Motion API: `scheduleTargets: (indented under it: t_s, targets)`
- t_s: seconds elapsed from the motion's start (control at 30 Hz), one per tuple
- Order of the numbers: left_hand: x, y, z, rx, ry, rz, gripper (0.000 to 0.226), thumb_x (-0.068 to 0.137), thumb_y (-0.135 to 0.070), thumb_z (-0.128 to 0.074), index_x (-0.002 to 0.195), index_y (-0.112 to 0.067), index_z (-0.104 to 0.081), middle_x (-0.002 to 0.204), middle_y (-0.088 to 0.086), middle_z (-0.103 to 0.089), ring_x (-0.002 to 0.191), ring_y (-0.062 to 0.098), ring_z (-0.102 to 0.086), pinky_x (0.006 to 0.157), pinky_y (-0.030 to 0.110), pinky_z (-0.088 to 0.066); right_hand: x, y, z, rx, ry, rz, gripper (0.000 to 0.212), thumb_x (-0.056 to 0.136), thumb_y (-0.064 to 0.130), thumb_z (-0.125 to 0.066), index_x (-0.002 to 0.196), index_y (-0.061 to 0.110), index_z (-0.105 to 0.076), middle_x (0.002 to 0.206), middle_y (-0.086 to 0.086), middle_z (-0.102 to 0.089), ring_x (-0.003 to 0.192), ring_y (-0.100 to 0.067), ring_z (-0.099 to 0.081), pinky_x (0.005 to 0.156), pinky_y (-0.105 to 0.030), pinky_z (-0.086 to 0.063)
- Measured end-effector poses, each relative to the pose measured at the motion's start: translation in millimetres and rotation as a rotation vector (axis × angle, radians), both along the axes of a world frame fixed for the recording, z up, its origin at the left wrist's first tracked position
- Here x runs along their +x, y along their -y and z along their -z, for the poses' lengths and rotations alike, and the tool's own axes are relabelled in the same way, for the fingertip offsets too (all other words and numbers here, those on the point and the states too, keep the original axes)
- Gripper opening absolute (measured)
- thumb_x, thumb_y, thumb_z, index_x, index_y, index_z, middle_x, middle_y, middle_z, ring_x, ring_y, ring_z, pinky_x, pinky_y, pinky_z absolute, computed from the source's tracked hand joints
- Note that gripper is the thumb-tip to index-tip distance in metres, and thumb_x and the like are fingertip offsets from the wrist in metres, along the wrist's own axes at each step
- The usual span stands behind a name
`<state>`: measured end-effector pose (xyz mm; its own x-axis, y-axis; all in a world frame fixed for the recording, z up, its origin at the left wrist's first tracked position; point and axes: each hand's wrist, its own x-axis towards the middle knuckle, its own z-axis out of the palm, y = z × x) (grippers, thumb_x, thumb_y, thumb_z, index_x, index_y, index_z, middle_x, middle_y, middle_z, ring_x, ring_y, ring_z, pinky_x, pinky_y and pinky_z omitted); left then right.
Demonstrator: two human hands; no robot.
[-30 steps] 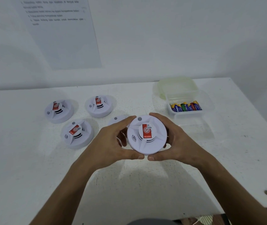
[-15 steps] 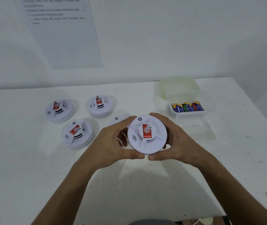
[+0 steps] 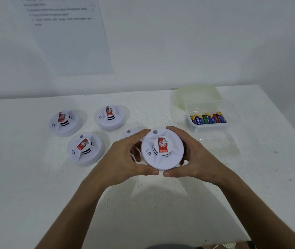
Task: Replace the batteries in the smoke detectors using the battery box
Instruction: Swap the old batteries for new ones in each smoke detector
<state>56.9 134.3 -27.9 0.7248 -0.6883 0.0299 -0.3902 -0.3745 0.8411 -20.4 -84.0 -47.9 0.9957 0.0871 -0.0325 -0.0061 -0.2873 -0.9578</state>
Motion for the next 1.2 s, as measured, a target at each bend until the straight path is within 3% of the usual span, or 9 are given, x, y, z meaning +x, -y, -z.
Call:
scheduleTargets:
  t_s: [0.17,0.3,0.43,0.6,0.77,0.83,0.9,1.07,1.2]
  targets:
    - [6.7,2.1,4.9,0.011,-0.016,-0.013,0.084,0.060,-0.042,-0.087,0.133,-0.044,-0.045,0.104,-0.022,-0.062,0.082,0.001,-0.057,0.067,0.012,-0.050,4.9,0.4,-0.5,-0.012,0.003,0.009,0.099,0.064,0.015,-0.091,0.146,0.027,-0.036,0.136,0.016,-0.054,0.120,-0.011,-0.057,0.076,-0.024,-0.057]
    - [15.0,2.9,9.3,0.022,-0.014,-0.014,0.089,0.060,-0.045,-0.087,0.138,-0.041,-0.044,0.107,-0.020,-0.064,0.080,0.009,-0.059,0.071,0.019,-0.055,11.8,2.0,-0.2,-0.042,-0.008,0.025,0.099,0.064,0.016,-0.092,0.145,0.028,-0.036,0.134,0.021,-0.054,0.121,-0.009,-0.057,0.087,-0.034,-0.060]
    - [27.9,7.2,6.3,-0.007,-0.024,0.011,0.085,0.062,-0.037,-0.089,0.136,-0.039,-0.047,0.108,-0.017,-0.067,0.079,0.009,-0.060,0.070,0.019,-0.054,25.0,5.6,-3.8,-0.041,-0.011,0.038,0.096,0.063,0.010,-0.093,0.140,0.027,-0.039,0.129,0.014,-0.058,0.117,-0.009,-0.060,0.085,-0.026,-0.057]
    - [65.1,23.5,0.1,0.019,0.032,-0.031,0.074,0.060,-0.031,-0.091,0.126,-0.033,-0.057,0.101,-0.015,-0.071,0.080,-0.001,-0.064,0.068,0.014,-0.052,64.5,16.6,-8.6,-0.087,-0.035,0.089,0.094,0.061,0.009,-0.094,0.137,0.029,-0.043,0.127,0.011,-0.060,0.115,-0.013,-0.061,0.089,-0.032,-0.058]
    - [112.9,40.9,10.0,0.105,-0.009,-0.082,0.075,0.054,-0.030,-0.092,0.123,-0.032,-0.061,0.104,-0.011,-0.070,0.084,0.007,-0.066,0.074,0.034,-0.060,109.0,18.1,-2.6,-0.109,-0.085,0.172,0.084,0.060,0.002,-0.092,0.130,0.026,-0.051,0.119,0.008,-0.061,0.103,-0.014,-0.059,0.075,-0.016,-0.055]
    - [125.0,47.2,14.9,0.106,-0.045,-0.089,0.070,0.054,-0.021,-0.092,0.118,-0.029,-0.064,0.099,-0.009,-0.071,0.083,0.008,-0.067,0.071,0.036,-0.060,122.6,18.9,5.2,-0.168,-0.104,0.200,0.087,0.059,0.006,-0.092,0.133,0.022,-0.051,0.117,0.007,-0.054,0.113,-0.020,-0.052,0.089,-0.029,-0.054]
    - [133.8,52.3,19.6,0.114,-0.065,-0.093,0.066,0.055,-0.016,-0.091,0.115,-0.027,-0.066,0.096,-0.009,-0.071,0.083,0.007,-0.067,0.075,0.031,-0.058,131.3,21.0,9.3,-0.258,-0.119,0.210,0.085,0.062,0.004,-0.090,0.136,0.016,-0.050,0.104,0.018,-0.040,0.123,-0.025,-0.038,0.103,-0.040,-0.045]
    - [145.8,61.1,30.6,0.190,-0.052,-0.095,0.063,0.053,-0.021,-0.092,0.112,-0.022,-0.068,0.098,-0.009,-0.072,0.087,0.009,-0.067,0.082,0.033,-0.056,144.0,22.5,15.3,-0.333,-0.180,0.237,0.083,0.058,0.003,-0.092,0.131,0.012,-0.053,0.110,0.000,-0.039,0.120,-0.025,-0.041,0.099,-0.039,-0.045]
    - [148.2,64.6,36.4,0.308,-0.015,-0.100,0.069,0.050,-0.034,-0.092,0.112,-0.018,-0.067,0.103,-0.003,-0.072,0.092,0.016,-0.066,0.082,0.034,-0.054,145.7,20.1,23.8,-0.386,-0.187,0.278,0.076,0.050,0.012,-0.097,0.118,0.008,-0.062,0.114,-0.010,-0.053,0.112,-0.028,-0.049,0.094,-0.043,-0.049]
